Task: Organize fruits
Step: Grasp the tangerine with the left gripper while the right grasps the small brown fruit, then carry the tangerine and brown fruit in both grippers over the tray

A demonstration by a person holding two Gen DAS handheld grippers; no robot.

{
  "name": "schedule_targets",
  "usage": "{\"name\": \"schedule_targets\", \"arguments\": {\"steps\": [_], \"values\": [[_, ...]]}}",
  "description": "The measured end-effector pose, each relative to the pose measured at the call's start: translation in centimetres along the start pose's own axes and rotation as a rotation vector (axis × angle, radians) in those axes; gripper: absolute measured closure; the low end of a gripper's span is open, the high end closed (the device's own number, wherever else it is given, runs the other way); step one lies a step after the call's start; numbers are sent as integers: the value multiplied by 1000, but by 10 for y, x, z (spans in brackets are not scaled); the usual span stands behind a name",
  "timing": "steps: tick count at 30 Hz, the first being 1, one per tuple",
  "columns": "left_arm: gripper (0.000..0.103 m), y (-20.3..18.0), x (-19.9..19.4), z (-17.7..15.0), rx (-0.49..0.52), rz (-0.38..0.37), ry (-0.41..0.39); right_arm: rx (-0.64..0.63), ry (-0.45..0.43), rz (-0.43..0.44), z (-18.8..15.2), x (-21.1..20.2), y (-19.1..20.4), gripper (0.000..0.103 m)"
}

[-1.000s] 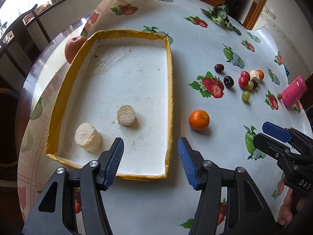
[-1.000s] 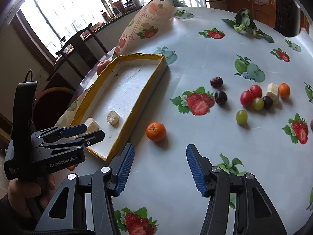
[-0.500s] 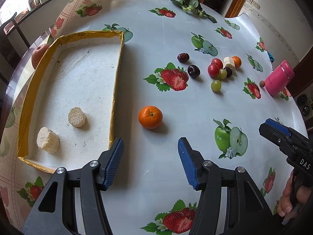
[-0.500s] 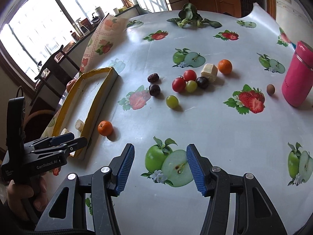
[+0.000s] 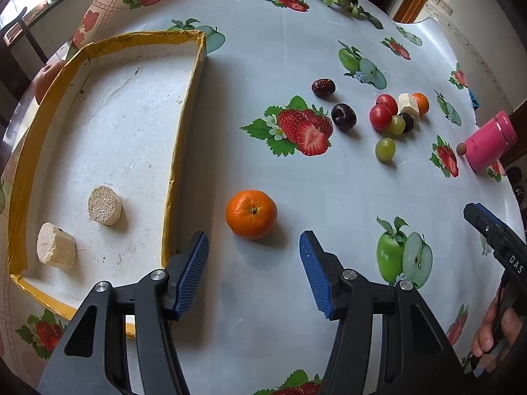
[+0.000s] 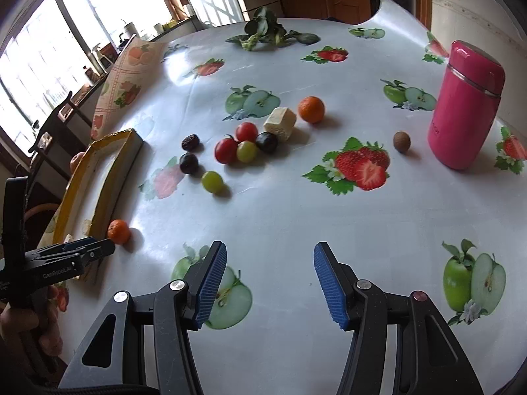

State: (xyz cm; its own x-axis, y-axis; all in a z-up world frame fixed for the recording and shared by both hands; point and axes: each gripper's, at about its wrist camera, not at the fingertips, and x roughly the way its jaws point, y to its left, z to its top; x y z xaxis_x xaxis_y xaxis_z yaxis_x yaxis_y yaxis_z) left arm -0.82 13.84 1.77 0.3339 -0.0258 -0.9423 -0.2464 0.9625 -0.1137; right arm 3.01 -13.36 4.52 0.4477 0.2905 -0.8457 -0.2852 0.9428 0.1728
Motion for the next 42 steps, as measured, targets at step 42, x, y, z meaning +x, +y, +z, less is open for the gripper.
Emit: {"name": "schedule_targets", "arguments": {"steps": [42], "values": [[70,7,3,4,-3,-76,-18,84,-137,-72,51,17,-47,82]]}}
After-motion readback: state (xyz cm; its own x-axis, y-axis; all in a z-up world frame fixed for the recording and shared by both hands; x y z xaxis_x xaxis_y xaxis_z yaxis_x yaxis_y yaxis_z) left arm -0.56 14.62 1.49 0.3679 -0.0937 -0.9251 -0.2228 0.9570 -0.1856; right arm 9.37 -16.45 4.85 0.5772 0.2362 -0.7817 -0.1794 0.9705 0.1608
